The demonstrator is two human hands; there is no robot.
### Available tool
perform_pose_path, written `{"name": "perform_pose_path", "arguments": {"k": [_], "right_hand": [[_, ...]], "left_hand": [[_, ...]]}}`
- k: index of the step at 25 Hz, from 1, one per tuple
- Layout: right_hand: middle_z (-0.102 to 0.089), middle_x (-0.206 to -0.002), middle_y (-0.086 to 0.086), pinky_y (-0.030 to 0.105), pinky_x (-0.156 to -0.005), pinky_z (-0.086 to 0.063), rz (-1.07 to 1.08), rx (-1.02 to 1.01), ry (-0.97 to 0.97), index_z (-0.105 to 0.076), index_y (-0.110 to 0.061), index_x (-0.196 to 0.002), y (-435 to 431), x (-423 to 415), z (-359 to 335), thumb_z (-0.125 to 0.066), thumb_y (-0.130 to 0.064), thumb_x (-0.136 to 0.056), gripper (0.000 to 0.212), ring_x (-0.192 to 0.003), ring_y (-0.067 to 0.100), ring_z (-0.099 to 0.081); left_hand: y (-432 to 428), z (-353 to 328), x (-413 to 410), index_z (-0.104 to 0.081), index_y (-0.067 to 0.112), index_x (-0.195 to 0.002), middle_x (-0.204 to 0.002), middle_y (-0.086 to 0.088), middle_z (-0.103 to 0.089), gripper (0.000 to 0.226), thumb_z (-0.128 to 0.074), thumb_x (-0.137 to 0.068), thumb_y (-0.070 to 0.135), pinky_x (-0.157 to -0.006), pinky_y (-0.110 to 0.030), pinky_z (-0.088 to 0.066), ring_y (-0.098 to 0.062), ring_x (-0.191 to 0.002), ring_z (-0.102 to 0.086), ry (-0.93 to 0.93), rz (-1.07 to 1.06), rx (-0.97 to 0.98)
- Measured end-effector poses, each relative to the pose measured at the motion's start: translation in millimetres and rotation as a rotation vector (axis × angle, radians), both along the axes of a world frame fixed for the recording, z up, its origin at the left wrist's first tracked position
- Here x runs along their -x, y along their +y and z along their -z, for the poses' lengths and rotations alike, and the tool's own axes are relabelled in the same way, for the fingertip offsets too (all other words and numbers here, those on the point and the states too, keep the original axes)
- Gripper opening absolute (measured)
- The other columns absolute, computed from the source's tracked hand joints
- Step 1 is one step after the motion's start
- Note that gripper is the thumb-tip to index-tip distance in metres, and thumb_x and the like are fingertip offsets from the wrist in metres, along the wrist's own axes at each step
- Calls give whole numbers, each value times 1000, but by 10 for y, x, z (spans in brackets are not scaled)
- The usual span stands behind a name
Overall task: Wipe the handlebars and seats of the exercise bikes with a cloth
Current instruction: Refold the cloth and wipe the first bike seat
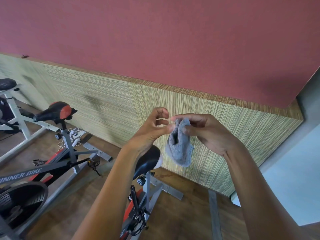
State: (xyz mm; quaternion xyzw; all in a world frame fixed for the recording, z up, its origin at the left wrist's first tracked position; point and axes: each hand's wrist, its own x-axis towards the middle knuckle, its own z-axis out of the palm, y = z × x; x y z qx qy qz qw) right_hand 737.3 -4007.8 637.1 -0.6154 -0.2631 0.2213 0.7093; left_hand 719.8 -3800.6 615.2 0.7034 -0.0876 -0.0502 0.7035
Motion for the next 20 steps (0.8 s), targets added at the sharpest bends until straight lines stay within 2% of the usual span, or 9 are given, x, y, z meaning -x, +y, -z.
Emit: {"name": "perform_pose_path", "arguments": {"k": [2, 4, 6, 8, 10, 13, 15, 17, 20], "right_hand": [[-74, -100, -8, 28, -87, -49, 187, 131, -85, -75, -25, -99, 46, -8, -26, -77, -22, -77, 22, -99, 8, -67], [-71, -95, -6, 22, -79, -51, 342, 189, -147, -69, -24, -96, 121, -16, -34, -76, -21, -84, 13, -89, 4, -67], [-68, -93, -6, 21, -78, -53, 426, 128, -124, -67, -23, -96, 186, -34, -39, -74, -19, -87, 12, -85, 3, -66], [-69, -92, -6, 27, -83, -55, 456, 81, -94, -66, -21, -97, 206, -76, -60, -73, -19, -88, 12, -85, 7, -67], [-68, -91, -6, 28, -83, -54, 430, 86, -82, -64, -16, -99, 156, -134, -95, -72, -17, -88, 13, -85, 8, -67], [-66, -93, 3, 34, -94, -53, 296, 117, -20, -62, -13, -108, 22, -220, -146, -77, -24, -77, 36, -97, 18, -67], [-65, -110, 14, 42, -104, -50, 189, 211, 2, -63, -19, -120, 15, -243, -206, -83, -38, -64, 63, -110, 26, -65], [-62, -125, 12, 46, -108, -47, 166, 324, -36, -60, -14, -128, 80, -276, -289, -85, -41, -59, 78, -120, 27, -60], [-53, -142, 10, 47, -117, -34, 221, 321, -61, -60, -20, -121, 151, -346, -431, -81, -31, -69, 57, -135, 25, -46]], "left_hand": [[-42, 28, 37, -60, 20, -105, -107, -3, -58, 46, -73, -77, 54, -88, -31, -43, -13, -97, -57, -4, -220, 55], [-64, 90, 70, -65, 14, -111, -113, -6, -66, 53, -49, -94, 62, -94, -35, -48, -16, -106, -63, 43, -216, 233], [-112, 155, 65, -62, 12, -123, -122, -9, -67, 48, -57, -95, 50, -99, -36, -51, -22, -117, -63, -1, -107, 223], [-169, 160, 22, -62, 8, -123, -111, -6, -72, 39, -73, -87, 18, -90, -26, -53, -18, -105, -68, -53, -100, 152], [-182, 126, -31, -67, 3, -110, -97, -2, -74, 26, -73, -85, 8, -83, -21, -50, -12, -90, -69, -62, -157, 106], [-108, 39, -60, -69, 4, -101, -93, -8, -72, 20, -73, -86, 16, -77, -36, -57, -24, -84, -70, -45, -181, 141], [-60, -32, -80, -68, 5, -103, -95, -14, -71, 20, -72, -88, 18, -73, -45, -59, -32, -83, -70, -63, -165, 99], [-52, -66, -93, -65, 2, -109, -99, -15, -71, 29, -73, -87, 19, -77, -45, -59, -32, -87, -71, -46, -130, 68], [-90, 28, -27, -63, -3, -108, -101, -13, -73, 29, -72, -83, 9, -79, -41, -59, -31, -94, -72, 160, 47, 162]]}}
